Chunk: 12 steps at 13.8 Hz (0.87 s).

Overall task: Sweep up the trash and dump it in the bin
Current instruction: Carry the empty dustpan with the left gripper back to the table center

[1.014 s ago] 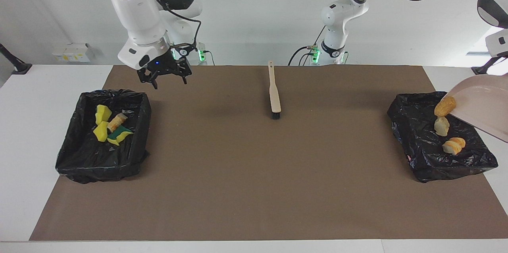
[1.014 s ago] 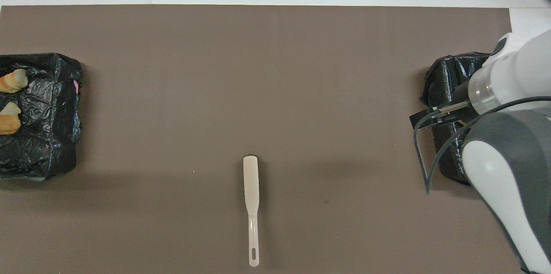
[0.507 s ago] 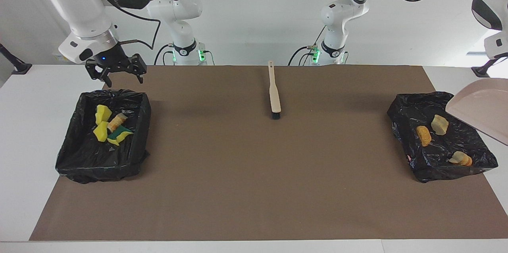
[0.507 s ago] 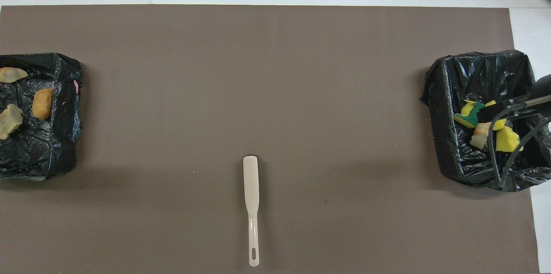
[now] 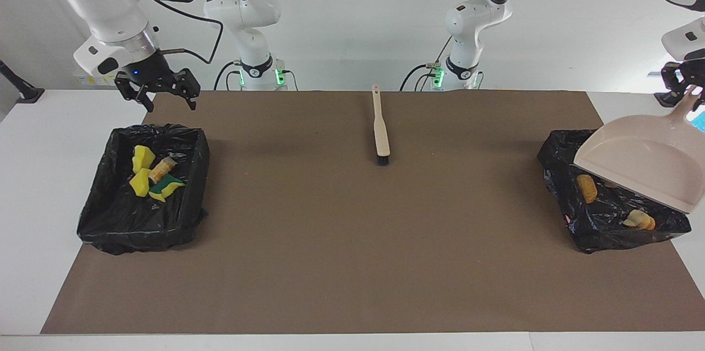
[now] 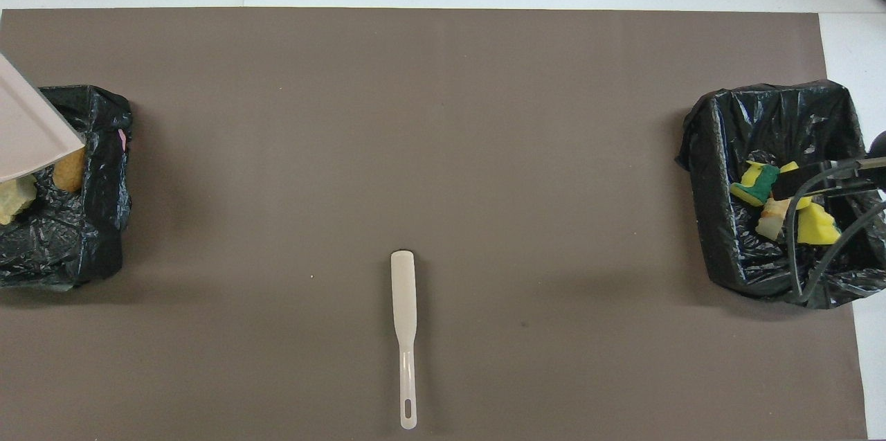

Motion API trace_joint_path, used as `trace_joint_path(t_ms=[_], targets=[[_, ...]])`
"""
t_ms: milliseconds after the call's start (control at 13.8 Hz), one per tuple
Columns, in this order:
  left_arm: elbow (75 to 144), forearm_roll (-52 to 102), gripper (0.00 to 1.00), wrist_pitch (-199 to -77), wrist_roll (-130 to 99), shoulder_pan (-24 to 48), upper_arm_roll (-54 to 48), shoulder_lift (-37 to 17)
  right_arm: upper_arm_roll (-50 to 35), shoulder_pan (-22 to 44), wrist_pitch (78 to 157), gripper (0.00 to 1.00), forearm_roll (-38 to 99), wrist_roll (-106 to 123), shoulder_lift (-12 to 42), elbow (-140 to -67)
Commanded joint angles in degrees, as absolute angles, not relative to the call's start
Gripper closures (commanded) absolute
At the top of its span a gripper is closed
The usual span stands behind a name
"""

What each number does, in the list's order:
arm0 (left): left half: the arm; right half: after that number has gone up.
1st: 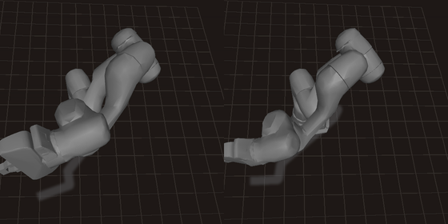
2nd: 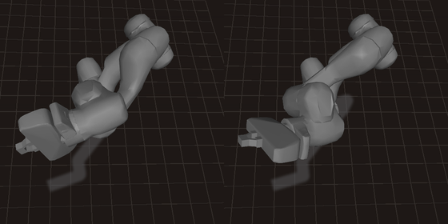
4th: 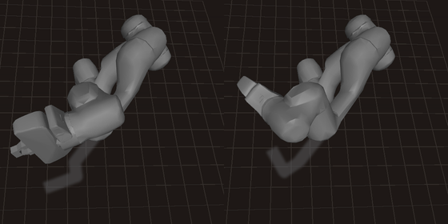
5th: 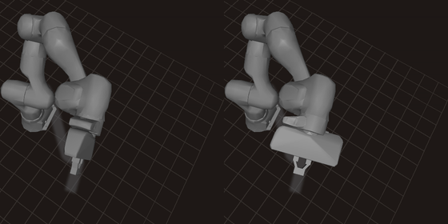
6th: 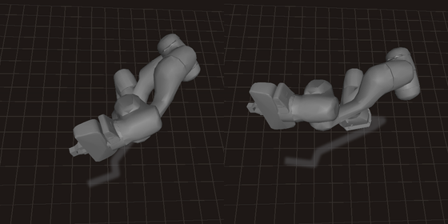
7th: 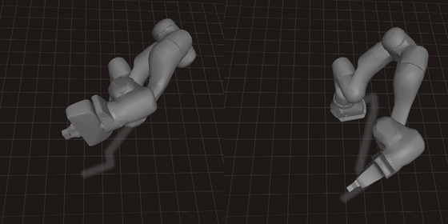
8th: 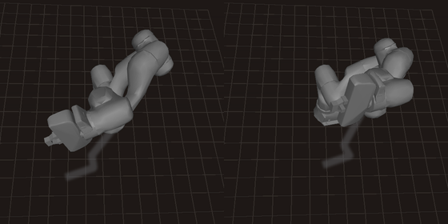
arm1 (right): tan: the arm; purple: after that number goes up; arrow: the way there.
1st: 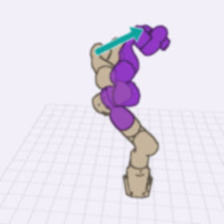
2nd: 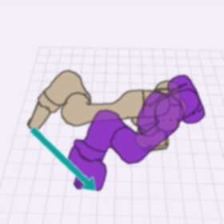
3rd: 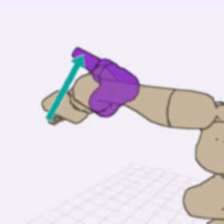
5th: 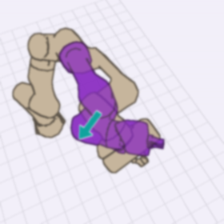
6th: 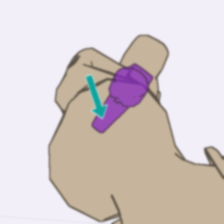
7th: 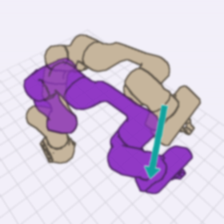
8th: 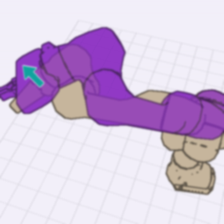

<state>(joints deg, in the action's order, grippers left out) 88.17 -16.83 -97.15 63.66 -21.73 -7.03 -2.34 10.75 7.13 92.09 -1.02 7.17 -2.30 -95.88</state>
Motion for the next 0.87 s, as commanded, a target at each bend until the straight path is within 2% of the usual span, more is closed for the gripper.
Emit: trace_joint_path(t_ms=[0, 217, 435, 652, 797], targets=[[89.2, -12.7, 1.00, -92.2, 50.1, -16.4, -7.8, -1.0, 10.5, 7.1, 90.9, 0.00, -0.9, 6.0, -2.7, -95.7], [92.8, -7.7, 1.00, -91.3, 32.7, -7.9, -7.9, 1.2, 11.5, 6.2, 89.7, 0.00, 0.3, 6.6, -2.8, -95.7], [94.1, -3.4, 1.00, -92.9, 14.5, 1.7, -7.9, 0.9, 11.4, 6.3, 89.2, 0.00, 0.1, 6.4, -3.0, -95.7], [95.9, 0.4, 1.00, -99.3, -0.7, 9.7, -7.9, -0.4, 4.2, -1.0, 89.2, 0.00, 0.2, 6.4, -3.4, -95.7], [96.9, 4.4, 1.00, -103.5, -6.7, 13.2, -7.8, -1.9, 3.3, -1.6, 89.9, 0.00, 0.3, 6.4, -3.6, -95.7]])
